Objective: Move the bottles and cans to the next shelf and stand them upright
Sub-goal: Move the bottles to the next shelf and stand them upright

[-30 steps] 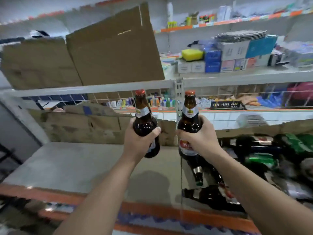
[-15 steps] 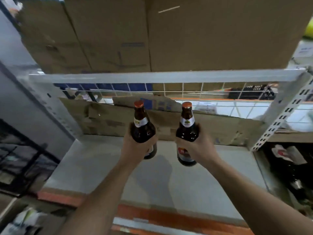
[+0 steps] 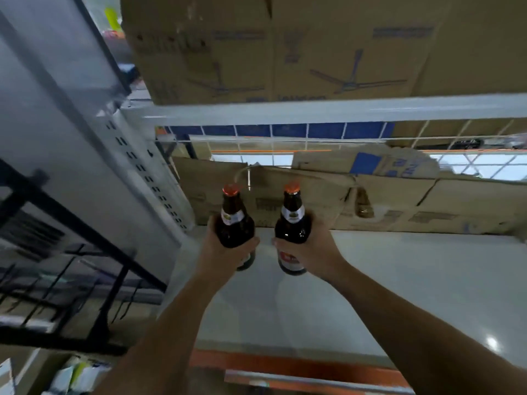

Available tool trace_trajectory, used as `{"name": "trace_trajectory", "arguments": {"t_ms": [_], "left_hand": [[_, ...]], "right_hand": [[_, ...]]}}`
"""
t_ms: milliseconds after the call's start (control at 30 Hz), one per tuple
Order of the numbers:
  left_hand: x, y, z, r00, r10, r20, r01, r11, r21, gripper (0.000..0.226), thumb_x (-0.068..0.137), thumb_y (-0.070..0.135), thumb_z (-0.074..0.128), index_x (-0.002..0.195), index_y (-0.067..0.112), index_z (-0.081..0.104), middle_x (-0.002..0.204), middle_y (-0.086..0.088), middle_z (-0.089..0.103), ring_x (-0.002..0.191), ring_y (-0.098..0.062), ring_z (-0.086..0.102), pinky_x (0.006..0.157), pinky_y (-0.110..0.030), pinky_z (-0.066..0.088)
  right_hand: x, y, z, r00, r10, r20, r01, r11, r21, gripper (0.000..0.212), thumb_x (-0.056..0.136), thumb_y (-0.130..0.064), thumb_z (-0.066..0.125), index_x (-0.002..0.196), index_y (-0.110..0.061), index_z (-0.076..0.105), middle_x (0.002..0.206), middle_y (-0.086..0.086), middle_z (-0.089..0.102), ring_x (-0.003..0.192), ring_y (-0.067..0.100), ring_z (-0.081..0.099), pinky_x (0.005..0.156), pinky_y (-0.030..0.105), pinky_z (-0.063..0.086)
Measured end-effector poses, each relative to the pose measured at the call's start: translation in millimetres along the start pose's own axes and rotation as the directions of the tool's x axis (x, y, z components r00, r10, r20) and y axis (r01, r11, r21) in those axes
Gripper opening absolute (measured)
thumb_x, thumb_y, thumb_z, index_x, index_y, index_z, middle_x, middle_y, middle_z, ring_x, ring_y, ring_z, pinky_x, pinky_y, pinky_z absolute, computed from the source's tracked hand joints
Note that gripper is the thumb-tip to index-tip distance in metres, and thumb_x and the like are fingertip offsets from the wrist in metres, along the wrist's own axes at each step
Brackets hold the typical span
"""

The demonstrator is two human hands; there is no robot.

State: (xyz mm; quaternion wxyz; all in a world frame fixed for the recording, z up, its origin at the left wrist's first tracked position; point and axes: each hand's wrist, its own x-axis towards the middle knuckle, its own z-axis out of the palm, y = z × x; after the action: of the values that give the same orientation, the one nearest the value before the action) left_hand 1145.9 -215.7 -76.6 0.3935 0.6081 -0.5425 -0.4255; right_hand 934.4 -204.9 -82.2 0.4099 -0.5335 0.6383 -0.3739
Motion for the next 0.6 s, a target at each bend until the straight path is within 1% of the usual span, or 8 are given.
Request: {"name": "trace_trajectory", "arguments": {"t_ms": [67, 133, 200, 267, 367, 467, 600], "left_hand": [[10, -11, -19, 0.999, -0.012, 0.041, 0.012, 1.0, 0.002, 0.054, 0.074, 0.023, 0.089, 0.117, 0.017, 0.056, 0.093, -0.005, 0.072, 0.08, -0.024, 0.072, 0.067, -0.04, 0.058], [15, -20, -32, 0.998, -0.016, 0.062, 0.018, 1.0, -0.021, 0.054, 0.075, 0.019, 0.088, 0.118, 0.02, 0.056, 0.096, -0.004, 0.072, 0.084, -0.025, 0.071, 0.072, -0.043, 0.059], [20, -27, -42, 0.997, -0.026, 0.074, 0.029, 0.999, -0.034, 0.054, 0.076, 0.016, 0.087, 0.119, 0.024, 0.055, 0.099, -0.003, 0.071, 0.088, -0.023, 0.071, 0.076, -0.045, 0.059], [24, -36, -47, 0.998, -0.023, 0.062, 0.026, 0.999, -0.042, 0.053, 0.076, 0.015, 0.088, 0.117, 0.027, 0.056, 0.101, -0.001, 0.071, 0.089, -0.019, 0.071, 0.076, -0.042, 0.059], [29, -49, -52, 0.999, -0.045, 0.008, 0.045, 0.995, -0.084, 0.051, 0.075, 0.013, 0.088, 0.113, 0.03, 0.059, 0.099, 0.002, 0.071, 0.084, -0.01, 0.07, 0.075, -0.038, 0.058], [31, -63, -56, 0.999, -0.044, -0.009, 0.043, 0.994, -0.104, 0.056, 0.076, 0.008, 0.088, 0.108, 0.04, 0.056, 0.103, 0.007, 0.07, 0.085, 0.0, 0.069, 0.077, -0.031, 0.058], [34, -78, -59, 1.0, -0.025, 0.005, 0.025, 0.993, -0.111, 0.056, 0.076, -0.003, 0.084, 0.103, 0.037, 0.055, 0.099, -0.001, 0.069, 0.08, -0.001, 0.069, 0.072, -0.027, 0.058]], "right_hand": [[4, -3, 24, 1.0, 0.019, 0.011, -0.019, 1.0, -0.019, 0.056, 0.062, -0.042, 0.093, 0.107, -0.03, 0.062, 0.094, -0.01, 0.073, 0.086, 0.005, 0.072, 0.08, 0.037, 0.062], [7, -5, 43, 0.999, 0.052, 0.016, -0.051, 0.998, -0.024, 0.06, 0.059, -0.042, 0.093, 0.108, -0.03, 0.061, 0.096, -0.008, 0.073, 0.085, 0.007, 0.072, 0.079, 0.039, 0.063], [10, -3, 60, 0.997, 0.076, 0.002, -0.076, 0.997, -0.026, 0.067, 0.053, -0.048, 0.091, 0.109, -0.034, 0.059, 0.103, -0.007, 0.071, 0.092, 0.01, 0.071, 0.083, 0.041, 0.062], [13, 2, 73, 0.996, 0.091, 0.0, -0.091, 0.995, -0.052, 0.073, 0.049, -0.055, 0.091, 0.111, -0.039, 0.056, 0.112, -0.006, 0.067, 0.101, 0.014, 0.067, 0.088, 0.043, 0.06], [19, 12, 89, 0.997, 0.081, 0.014, -0.08, 0.994, -0.075, 0.077, 0.048, -0.06, 0.091, 0.113, -0.042, 0.055, 0.115, -0.005, 0.065, 0.106, 0.014, 0.065, 0.091, 0.044, 0.059], [21, 11, 98, 0.998, 0.063, -0.01, -0.064, 0.996, -0.069, 0.074, 0.051, -0.056, 0.09, 0.114, -0.04, 0.055, 0.114, -0.009, 0.066, 0.107, 0.013, 0.064, 0.093, 0.042, 0.058], [27, 10, 107, 0.999, 0.044, -0.027, -0.046, 0.997, -0.063, 0.075, 0.056, -0.048, 0.092, 0.12, -0.035, 0.056, 0.112, -0.012, 0.067, 0.106, 0.008, 0.064, 0.095, 0.038, 0.057]]}}
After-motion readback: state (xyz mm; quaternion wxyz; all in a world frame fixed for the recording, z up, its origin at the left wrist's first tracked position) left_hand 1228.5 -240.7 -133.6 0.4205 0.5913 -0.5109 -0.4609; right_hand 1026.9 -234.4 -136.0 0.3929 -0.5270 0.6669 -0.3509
